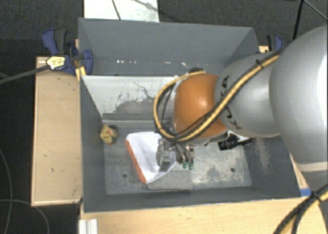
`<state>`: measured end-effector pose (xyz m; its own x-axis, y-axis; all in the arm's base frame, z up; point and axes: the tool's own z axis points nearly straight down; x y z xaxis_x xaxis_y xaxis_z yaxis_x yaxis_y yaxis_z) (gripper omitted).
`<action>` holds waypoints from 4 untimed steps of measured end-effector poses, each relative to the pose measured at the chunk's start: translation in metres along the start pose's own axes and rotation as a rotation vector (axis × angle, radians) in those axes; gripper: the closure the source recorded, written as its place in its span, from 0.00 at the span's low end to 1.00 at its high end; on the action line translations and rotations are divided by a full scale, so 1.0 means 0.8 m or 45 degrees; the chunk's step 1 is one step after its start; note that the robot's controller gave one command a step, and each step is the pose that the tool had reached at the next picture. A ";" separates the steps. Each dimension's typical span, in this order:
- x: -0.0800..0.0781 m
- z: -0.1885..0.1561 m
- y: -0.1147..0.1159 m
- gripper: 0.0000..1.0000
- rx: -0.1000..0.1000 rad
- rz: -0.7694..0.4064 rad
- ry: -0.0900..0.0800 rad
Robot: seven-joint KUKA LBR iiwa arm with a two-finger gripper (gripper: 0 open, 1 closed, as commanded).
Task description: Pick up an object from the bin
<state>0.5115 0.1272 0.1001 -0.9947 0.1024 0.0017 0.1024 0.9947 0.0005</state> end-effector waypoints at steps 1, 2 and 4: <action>-0.023 -0.070 -0.038 1.00 0.000 -0.178 -0.006; -0.019 -0.062 -0.038 0.00 0.000 -0.101 -0.004; -0.006 -0.025 -0.029 0.00 -0.001 -0.234 -0.016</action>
Offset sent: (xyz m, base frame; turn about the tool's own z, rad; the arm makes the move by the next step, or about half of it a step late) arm 0.0102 -0.0316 0.0484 -0.0732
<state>0.5139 0.1033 0.1204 -0.9967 -0.0809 -0.0107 -0.0809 0.9967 0.0005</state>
